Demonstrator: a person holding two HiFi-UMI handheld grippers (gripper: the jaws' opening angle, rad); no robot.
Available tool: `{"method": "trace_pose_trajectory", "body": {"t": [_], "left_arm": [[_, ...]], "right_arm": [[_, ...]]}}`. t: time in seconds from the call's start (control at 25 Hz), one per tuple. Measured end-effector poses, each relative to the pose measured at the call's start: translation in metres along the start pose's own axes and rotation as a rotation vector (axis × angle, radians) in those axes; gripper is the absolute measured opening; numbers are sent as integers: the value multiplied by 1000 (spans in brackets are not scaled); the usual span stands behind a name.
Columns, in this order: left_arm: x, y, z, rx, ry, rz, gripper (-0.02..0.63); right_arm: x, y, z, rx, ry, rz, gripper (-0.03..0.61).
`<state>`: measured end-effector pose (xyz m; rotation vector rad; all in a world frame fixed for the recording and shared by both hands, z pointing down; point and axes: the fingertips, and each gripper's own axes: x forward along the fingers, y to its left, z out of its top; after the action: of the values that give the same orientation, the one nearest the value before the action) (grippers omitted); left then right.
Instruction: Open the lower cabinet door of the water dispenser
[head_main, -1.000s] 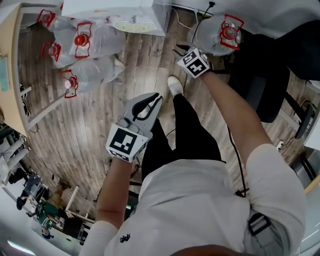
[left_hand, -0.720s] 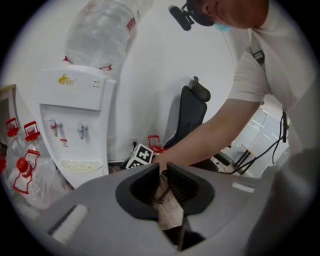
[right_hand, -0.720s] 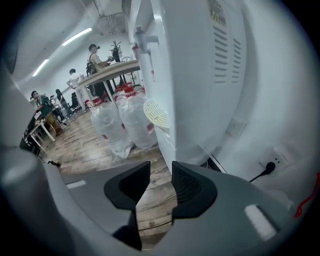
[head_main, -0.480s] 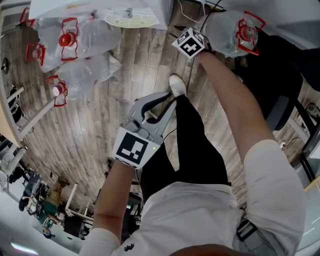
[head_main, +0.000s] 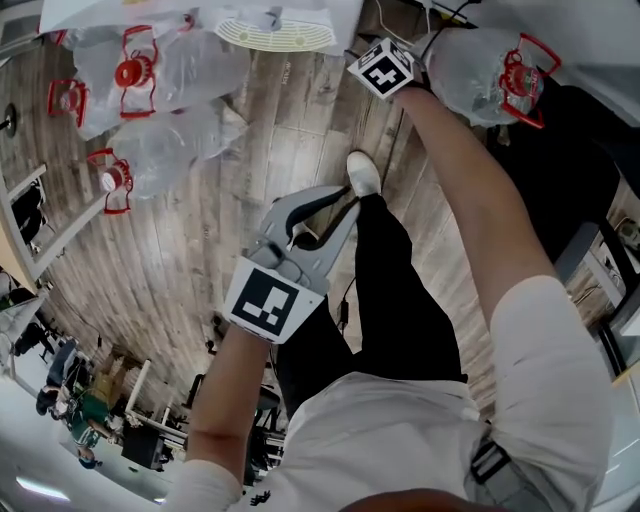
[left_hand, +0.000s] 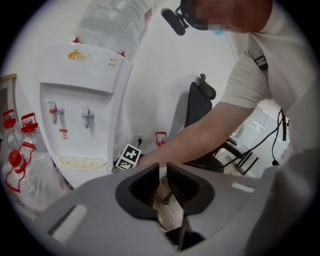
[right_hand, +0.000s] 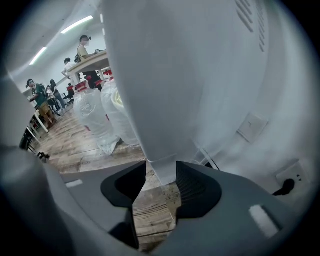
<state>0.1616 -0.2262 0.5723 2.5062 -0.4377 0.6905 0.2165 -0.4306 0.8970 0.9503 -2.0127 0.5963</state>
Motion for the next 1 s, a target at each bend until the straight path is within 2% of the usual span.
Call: {"method": "trace_pose_trajectory", "body": {"t": [0.52,0.84,1.0], "left_arm": [[-11,6,-11,-44,-30,21,91],[-21,8,-15,-66,-45,28,91],[-28,9,-14,-71,-55,25,91]], "right_arm": [[9,-4,2,-27,35,-61,161],[5,-2,4,16,35,-80,160],[4,9,-1,25,57,-59,161]]}}
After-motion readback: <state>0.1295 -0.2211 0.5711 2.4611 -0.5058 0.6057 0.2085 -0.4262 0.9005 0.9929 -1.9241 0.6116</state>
